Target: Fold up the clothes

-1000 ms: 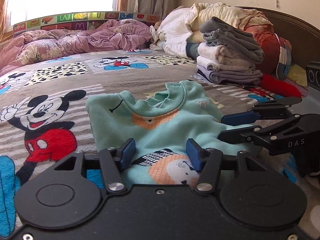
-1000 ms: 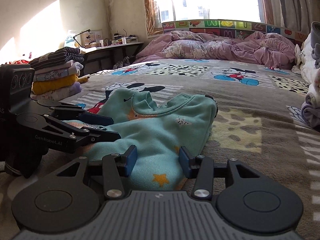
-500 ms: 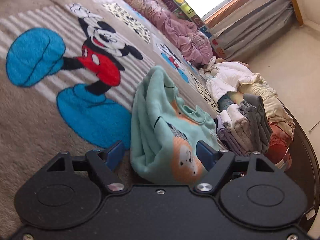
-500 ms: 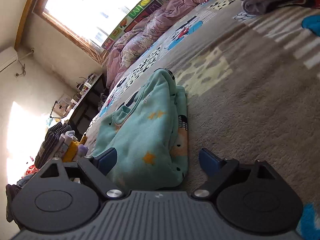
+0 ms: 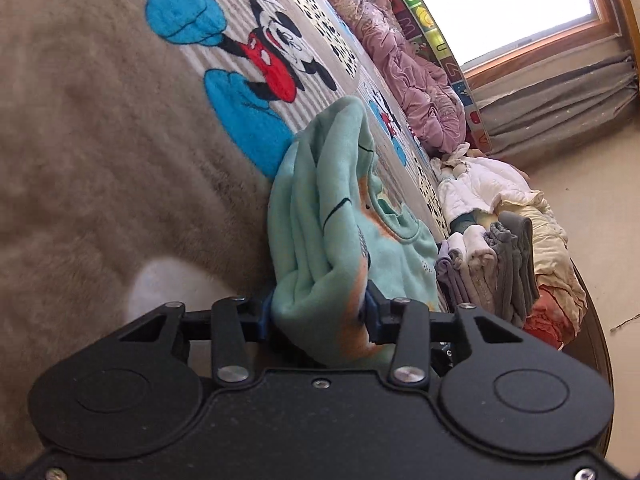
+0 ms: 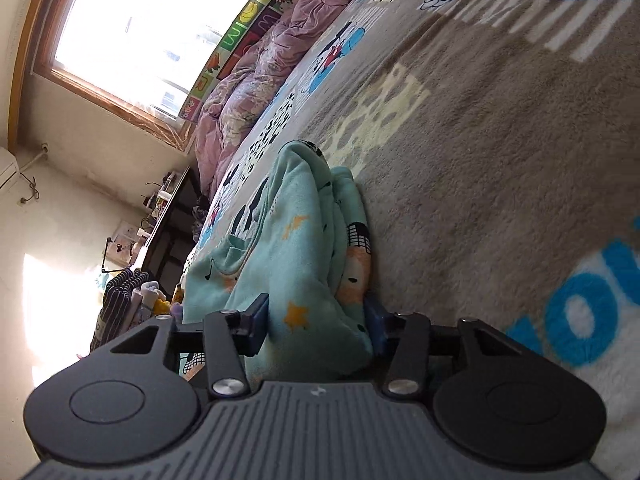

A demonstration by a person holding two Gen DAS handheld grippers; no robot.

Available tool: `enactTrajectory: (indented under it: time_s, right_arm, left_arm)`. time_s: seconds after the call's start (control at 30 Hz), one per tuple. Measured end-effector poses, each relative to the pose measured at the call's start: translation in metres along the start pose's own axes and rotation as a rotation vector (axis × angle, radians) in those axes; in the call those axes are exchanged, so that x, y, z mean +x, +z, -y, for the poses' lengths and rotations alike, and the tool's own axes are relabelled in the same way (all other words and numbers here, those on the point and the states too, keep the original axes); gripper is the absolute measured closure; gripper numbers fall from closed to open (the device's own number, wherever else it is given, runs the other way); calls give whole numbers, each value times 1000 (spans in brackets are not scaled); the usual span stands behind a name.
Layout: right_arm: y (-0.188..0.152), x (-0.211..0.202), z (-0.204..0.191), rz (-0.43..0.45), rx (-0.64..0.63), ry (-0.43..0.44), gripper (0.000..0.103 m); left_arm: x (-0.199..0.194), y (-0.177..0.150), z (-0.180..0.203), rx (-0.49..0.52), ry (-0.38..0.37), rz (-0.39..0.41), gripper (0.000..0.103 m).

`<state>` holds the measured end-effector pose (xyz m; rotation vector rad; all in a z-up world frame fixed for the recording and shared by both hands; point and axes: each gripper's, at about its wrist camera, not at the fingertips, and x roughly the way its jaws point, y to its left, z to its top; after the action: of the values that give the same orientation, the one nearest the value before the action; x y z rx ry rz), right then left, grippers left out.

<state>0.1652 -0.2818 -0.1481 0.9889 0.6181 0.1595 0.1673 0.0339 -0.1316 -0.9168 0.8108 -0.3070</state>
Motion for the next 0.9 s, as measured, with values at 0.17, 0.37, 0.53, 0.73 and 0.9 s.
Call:
enactTrajectory:
  time_s: [0.17,0.37,0.53,0.73,0.9]
  right_arm:
    - [-57,-62,12,-59,9,17,54]
    - [-87,-108,19,-102,-6,23,47]
    - [-72,-103,15,-18,-77,37,26]
    - [-70,-71,16,-45,-131,30,26]
    - [-70,-58,9,-66,-168,24,32]
  left_arm:
    - [-71,-52,-21,-51,16,-78,63]
    - [-108,-67,-38,-20,-10,-72,46]
    - [-110,-46,-42,9,-59,-4,38]
    - [-81,-46,-43,16,-47,-37,38]
    - [-68,-48,-30,45,-18,-50,40]
